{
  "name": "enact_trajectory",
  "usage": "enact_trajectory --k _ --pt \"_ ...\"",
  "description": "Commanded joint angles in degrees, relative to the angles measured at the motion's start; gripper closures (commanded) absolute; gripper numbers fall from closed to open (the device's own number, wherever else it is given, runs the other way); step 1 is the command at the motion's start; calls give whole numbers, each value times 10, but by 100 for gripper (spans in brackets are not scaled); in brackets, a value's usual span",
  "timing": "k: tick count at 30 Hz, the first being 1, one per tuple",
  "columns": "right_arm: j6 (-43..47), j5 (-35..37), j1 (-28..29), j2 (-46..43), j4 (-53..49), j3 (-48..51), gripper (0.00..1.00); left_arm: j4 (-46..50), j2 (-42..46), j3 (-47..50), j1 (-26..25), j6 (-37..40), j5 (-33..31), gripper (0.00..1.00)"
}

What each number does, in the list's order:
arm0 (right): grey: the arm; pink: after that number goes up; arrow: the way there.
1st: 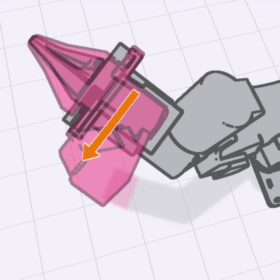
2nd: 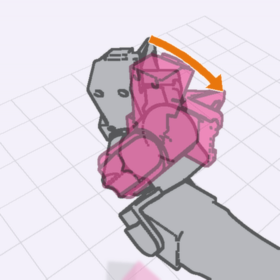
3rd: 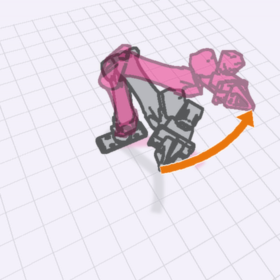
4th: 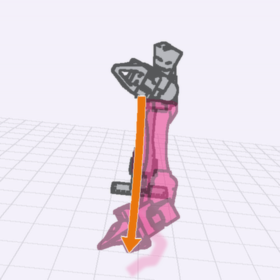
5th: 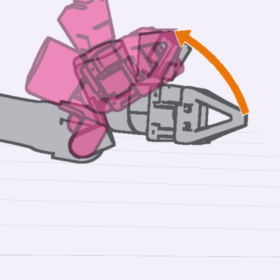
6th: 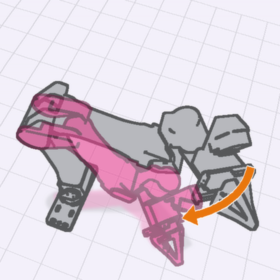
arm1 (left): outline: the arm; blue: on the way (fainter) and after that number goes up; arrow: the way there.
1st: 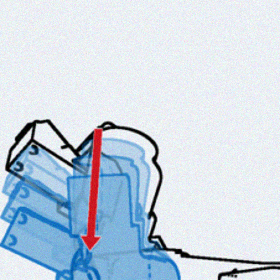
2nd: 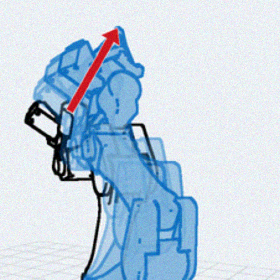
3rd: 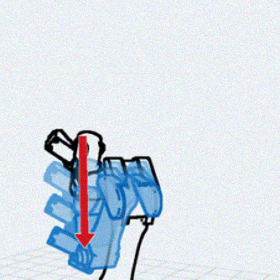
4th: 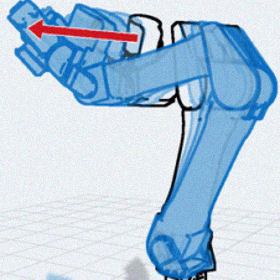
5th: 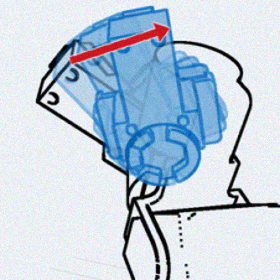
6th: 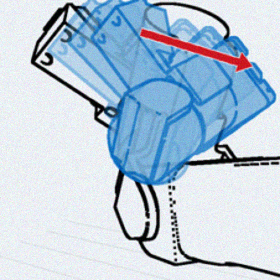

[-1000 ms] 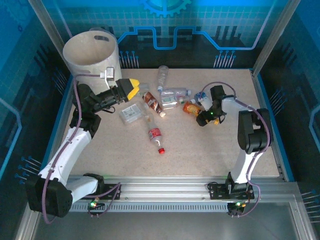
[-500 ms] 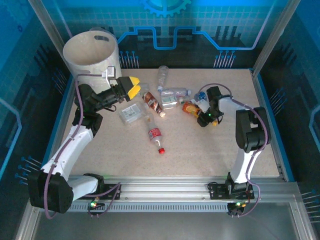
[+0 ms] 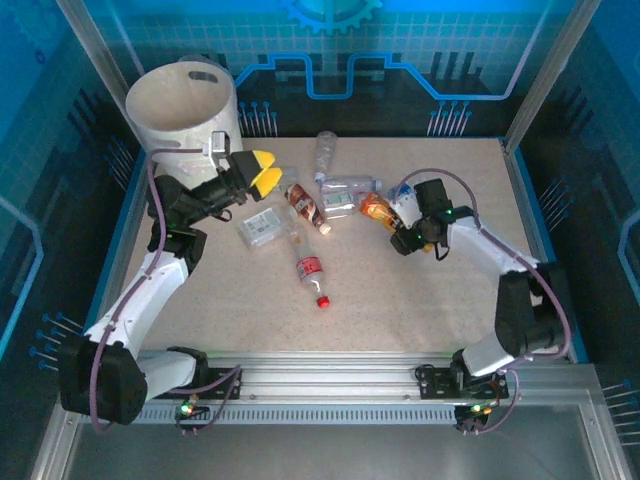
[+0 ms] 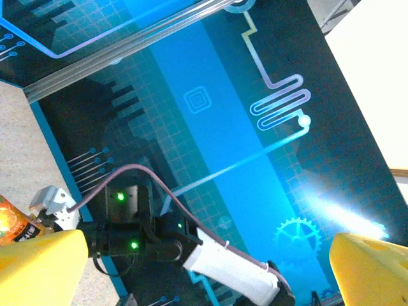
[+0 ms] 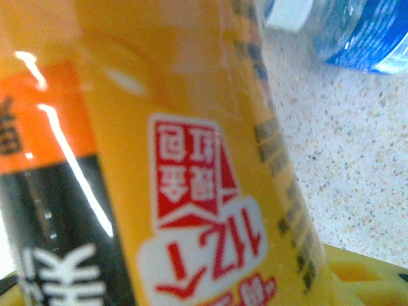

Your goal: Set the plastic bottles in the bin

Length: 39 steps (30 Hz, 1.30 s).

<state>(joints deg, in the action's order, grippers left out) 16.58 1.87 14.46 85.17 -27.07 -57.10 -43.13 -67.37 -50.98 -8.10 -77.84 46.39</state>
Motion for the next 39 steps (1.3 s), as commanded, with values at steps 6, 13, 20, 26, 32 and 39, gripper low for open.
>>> enact_trajectory --k 6,13,20,26,32,39 --pt "-127 -51 54 -103 59 46 55 -57 -4 9 -3 -33 7 1" --pt "-221 -129 87 -179 99 81 56 -38 5 13 -3 -19 2 1" --pt "-328 -147 140 -214 125 82 57 -10 5 15 -3 0 -3 1" --pt "-404 -180 159 -204 141 70 58 247 28 -15 -10 182 -63 1" --pt "-472 -231 199 -161 209 31 58 387 17 -52 -39 312 -118 1" --pt "-534 -257 243 -88 220 -35 58 312 -1 -44 -84 333 -92 1"
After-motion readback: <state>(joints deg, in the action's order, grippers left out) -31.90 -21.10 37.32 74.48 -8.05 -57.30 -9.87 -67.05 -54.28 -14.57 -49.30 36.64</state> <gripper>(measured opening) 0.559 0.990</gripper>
